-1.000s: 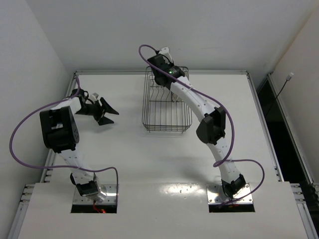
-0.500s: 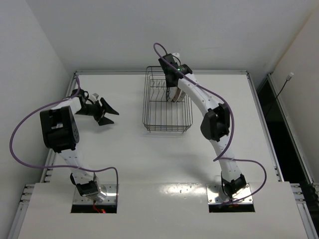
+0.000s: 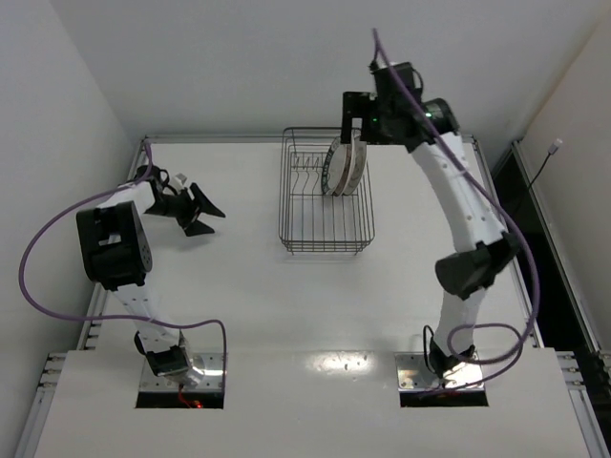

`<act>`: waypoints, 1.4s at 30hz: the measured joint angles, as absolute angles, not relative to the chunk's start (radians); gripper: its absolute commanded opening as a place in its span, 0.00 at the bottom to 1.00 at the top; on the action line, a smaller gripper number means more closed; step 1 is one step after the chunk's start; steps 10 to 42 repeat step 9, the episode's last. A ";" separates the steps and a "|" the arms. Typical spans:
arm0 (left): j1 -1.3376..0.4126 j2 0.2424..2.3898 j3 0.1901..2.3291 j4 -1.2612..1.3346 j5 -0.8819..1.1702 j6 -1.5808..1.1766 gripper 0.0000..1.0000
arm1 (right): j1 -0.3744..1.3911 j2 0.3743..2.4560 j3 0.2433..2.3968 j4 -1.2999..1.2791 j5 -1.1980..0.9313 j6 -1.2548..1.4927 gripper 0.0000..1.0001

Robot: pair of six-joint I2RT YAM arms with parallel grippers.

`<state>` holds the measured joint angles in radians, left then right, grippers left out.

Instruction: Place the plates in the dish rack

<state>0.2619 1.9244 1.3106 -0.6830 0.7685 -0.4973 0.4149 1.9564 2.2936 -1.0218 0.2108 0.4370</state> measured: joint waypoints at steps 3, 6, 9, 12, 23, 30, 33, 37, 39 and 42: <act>0.262 1.924 1.322 -0.695 0.738 -0.487 0.56 | 0.357 1.803 2.185 -1.028 0.091 0.429 1.00; 0.262 1.924 1.342 -0.710 0.697 -0.477 0.56 | 0.315 1.673 1.973 -1.005 -0.017 0.424 1.00; 0.262 1.924 1.361 -0.719 0.658 -0.471 0.56 | 0.299 1.621 1.780 -1.002 -0.080 0.422 1.00; 0.262 1.924 1.361 -0.719 0.658 -0.471 0.56 | 0.299 1.621 1.780 -1.002 -0.080 0.422 1.00; 0.262 1.924 1.361 -0.719 0.658 -0.471 0.56 | 0.299 1.621 1.780 -1.002 -0.080 0.422 1.00; 0.262 1.924 1.361 -0.719 0.658 -0.471 0.56 | 0.299 1.621 1.780 -1.002 -0.080 0.422 1.00; 0.262 1.924 1.361 -0.719 0.658 -0.471 0.56 | 0.299 1.621 1.780 -1.002 -0.080 0.422 1.00; 0.262 1.924 1.361 -0.719 0.658 -0.471 0.56 | 0.299 1.621 1.780 -1.002 -0.080 0.422 1.00; 0.262 1.924 1.361 -0.719 0.658 -0.471 0.56 | 0.299 1.621 1.780 -1.002 -0.080 0.422 1.00; 0.262 1.924 1.361 -0.719 0.658 -0.471 0.56 | 0.299 1.621 1.780 -1.002 -0.080 0.422 1.00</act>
